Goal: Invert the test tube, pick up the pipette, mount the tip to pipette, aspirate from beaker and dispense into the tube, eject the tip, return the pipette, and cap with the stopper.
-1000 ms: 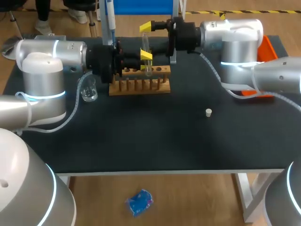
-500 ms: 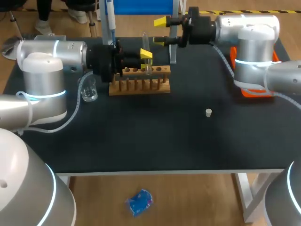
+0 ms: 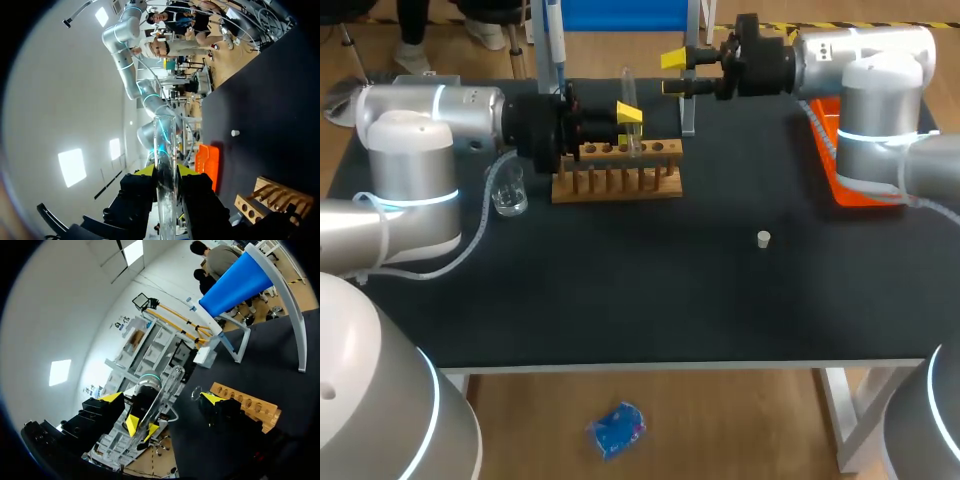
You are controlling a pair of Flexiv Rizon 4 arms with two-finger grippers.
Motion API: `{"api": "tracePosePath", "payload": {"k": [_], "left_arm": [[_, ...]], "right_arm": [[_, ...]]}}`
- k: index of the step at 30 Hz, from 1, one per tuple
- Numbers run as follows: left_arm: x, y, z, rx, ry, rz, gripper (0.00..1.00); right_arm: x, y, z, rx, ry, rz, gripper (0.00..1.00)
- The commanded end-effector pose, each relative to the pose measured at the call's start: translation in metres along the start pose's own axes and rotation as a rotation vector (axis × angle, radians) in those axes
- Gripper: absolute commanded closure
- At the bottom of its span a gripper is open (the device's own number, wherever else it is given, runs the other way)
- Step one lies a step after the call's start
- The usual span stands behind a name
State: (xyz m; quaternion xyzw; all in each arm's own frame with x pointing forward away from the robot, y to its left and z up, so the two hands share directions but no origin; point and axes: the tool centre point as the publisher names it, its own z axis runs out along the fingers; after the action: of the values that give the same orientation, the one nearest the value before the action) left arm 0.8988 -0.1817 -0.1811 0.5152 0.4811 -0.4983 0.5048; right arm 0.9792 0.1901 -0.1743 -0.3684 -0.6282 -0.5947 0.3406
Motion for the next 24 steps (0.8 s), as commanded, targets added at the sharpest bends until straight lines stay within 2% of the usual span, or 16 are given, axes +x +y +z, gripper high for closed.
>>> {"api": "tracePosePath", "payload": {"k": [1,11,19,21,24], "left_arm": [[-0.001,0.000,0.000,0.000,0.001,0.004,1.00],[-0.001,-0.003,-0.003,-0.007,-0.009,0.010,1.00],[-0.001,0.000,-0.002,0.004,-0.009,0.012,1.00],[-0.002,0.001,-0.001,0.006,-0.008,0.011,1.00],[-0.002,0.002,0.000,0.008,-0.006,0.008,1.00]], "right_arm": [[0.001,-0.001,-0.001,-0.002,-0.001,-0.001,0.00],[-0.001,-0.001,-0.006,-0.018,0.011,-0.016,0.00],[-0.014,-0.004,-0.050,-0.058,-0.017,-0.236,0.00],[-0.017,-0.009,-0.059,-0.048,-0.052,-0.368,0.00],[-0.020,-0.015,-0.068,-0.039,-0.028,-0.408,0.00]]}}
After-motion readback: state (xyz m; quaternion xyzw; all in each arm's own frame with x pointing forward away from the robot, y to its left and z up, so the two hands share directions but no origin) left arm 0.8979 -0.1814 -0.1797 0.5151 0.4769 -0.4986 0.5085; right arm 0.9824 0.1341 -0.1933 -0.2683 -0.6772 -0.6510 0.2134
